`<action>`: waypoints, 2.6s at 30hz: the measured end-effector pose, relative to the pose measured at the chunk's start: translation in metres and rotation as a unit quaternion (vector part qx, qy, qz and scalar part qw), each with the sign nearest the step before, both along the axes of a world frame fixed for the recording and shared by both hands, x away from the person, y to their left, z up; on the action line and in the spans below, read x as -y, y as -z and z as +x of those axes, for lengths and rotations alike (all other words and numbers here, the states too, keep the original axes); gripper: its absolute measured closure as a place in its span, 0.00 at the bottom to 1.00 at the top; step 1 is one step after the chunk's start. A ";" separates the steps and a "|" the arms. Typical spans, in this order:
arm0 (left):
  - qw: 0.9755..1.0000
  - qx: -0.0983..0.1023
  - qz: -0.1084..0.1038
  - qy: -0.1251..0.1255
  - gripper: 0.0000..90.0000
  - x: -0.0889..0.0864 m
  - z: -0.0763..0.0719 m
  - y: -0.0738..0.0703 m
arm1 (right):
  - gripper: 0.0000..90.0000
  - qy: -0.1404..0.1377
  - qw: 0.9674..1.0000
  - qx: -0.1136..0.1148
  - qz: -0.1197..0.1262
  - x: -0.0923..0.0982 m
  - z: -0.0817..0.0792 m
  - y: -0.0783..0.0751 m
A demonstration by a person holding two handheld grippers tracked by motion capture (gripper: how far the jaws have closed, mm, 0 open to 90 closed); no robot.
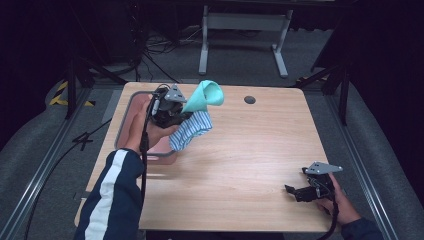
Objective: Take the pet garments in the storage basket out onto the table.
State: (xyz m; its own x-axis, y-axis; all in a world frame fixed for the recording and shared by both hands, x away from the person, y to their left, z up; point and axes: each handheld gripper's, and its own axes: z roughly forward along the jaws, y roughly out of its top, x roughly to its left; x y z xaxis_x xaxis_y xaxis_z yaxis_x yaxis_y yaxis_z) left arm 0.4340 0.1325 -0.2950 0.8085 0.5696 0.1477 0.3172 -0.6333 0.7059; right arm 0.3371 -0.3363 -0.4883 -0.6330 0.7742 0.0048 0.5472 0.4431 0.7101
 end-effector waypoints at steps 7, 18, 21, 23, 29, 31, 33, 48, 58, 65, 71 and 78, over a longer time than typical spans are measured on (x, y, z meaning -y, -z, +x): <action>1.000 -0.010 0.005 0.014 0.92 0.020 0.003 0.012 | 0.01 0.000 1.000 -0.001 0.001 0.000 0.000 0.000; 0.999 -0.023 0.020 0.041 0.92 0.055 0.006 0.030 | 0.01 -0.001 1.000 0.001 0.001 0.000 0.000 0.000; 0.998 -0.031 0.026 0.049 0.92 0.064 0.007 0.038 | 0.01 -0.001 1.000 0.001 0.001 0.000 0.000 0.000; 0.998 -0.034 0.029 0.053 0.92 0.069 0.007 0.043 | 0.01 -0.001 1.000 0.001 0.000 0.000 0.000 0.000; 0.997 -0.046 0.034 0.059 0.92 0.083 0.008 0.057 | 0.01 0.000 1.000 0.000 0.001 0.000 0.000 0.000; 0.996 -0.051 0.038 0.059 0.92 0.088 0.009 0.064 | 0.01 0.000 1.000 0.000 0.001 0.000 0.000 0.000; 0.996 -0.055 0.036 0.061 0.92 0.092 0.010 0.070 | 0.01 0.000 1.000 0.000 0.001 0.000 0.000 0.000; 0.992 -0.086 0.077 0.049 0.92 0.107 0.019 0.118 | 0.01 0.000 1.000 -0.001 0.001 0.000 0.000 0.000; 0.991 -0.101 0.076 0.053 0.88 0.107 0.019 0.129 | 0.01 0.000 1.000 -0.001 0.001 0.000 0.000 0.000; 0.990 -0.100 0.080 0.056 0.82 0.113 0.017 0.133 | 0.01 0.000 1.000 -0.001 0.002 0.000 0.000 0.000; 0.991 -0.096 0.086 0.048 0.66 0.114 0.015 0.132 | 0.01 -0.001 1.000 0.000 0.001 0.000 0.000 0.000; 0.991 -0.088 0.090 0.043 0.51 0.112 0.012 0.126 | 0.01 -0.001 1.000 -0.001 0.001 0.000 0.000 0.000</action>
